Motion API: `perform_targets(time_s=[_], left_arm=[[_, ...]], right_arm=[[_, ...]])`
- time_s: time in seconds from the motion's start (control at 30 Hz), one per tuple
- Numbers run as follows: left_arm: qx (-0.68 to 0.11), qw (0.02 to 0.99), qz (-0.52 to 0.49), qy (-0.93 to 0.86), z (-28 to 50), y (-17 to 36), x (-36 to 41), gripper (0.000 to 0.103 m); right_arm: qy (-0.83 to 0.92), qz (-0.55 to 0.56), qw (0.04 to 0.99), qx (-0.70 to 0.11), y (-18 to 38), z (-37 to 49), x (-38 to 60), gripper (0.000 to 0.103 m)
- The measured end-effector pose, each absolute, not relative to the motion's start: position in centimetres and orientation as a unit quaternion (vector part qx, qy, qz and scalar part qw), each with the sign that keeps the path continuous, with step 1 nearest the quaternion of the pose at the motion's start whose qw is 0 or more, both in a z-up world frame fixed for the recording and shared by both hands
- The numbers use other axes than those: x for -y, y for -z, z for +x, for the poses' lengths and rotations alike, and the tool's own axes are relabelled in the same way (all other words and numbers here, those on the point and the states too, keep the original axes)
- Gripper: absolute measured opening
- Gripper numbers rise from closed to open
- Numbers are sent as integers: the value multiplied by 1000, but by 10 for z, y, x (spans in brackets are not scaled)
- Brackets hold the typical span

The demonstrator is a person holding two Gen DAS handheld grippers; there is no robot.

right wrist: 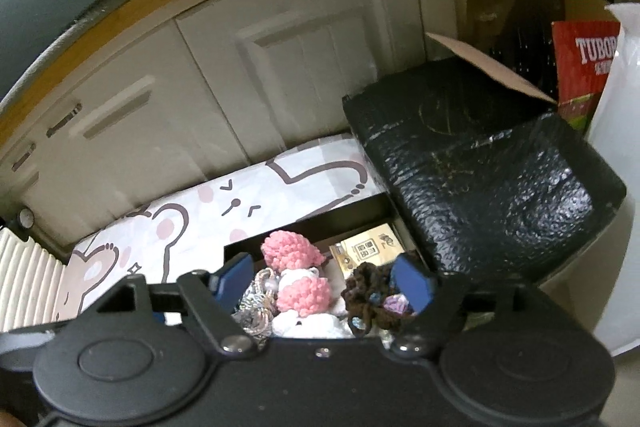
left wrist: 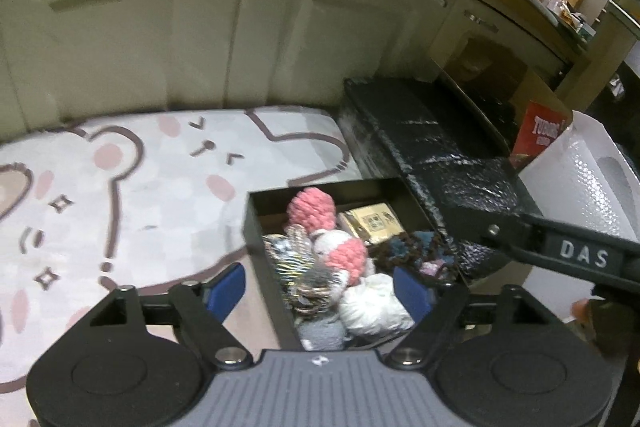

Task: Organize objects

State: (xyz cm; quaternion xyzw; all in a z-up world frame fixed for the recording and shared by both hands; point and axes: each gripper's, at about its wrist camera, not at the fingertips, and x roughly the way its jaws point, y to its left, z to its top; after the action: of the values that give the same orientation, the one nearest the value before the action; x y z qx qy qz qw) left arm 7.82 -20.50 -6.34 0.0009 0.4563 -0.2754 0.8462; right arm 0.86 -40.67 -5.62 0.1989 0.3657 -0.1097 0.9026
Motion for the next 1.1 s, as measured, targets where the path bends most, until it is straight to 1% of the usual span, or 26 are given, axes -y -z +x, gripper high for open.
perform_targets(time_s=[0.17, 0.33, 0.57, 0.93, 1.1], left_arm=[[-447, 859, 17, 250, 71, 50, 185, 98], [-441, 869, 41, 221, 64, 38, 167, 99], [-428, 877, 43, 214, 44, 18, 153, 99], [-400, 893, 94, 185, 0, 2, 153, 100], [-402, 893, 104, 171, -10, 1, 148, 100]], right_arm=[[109, 174, 906, -371, 47, -2, 397, 89], [102, 165, 908, -370, 37, -18, 390, 92], [88, 154, 908, -379, 27, -43, 378, 95], [89, 122, 908, -390, 14, -74, 368, 96], [93, 110, 910, -389, 6, -85, 364, 96]])
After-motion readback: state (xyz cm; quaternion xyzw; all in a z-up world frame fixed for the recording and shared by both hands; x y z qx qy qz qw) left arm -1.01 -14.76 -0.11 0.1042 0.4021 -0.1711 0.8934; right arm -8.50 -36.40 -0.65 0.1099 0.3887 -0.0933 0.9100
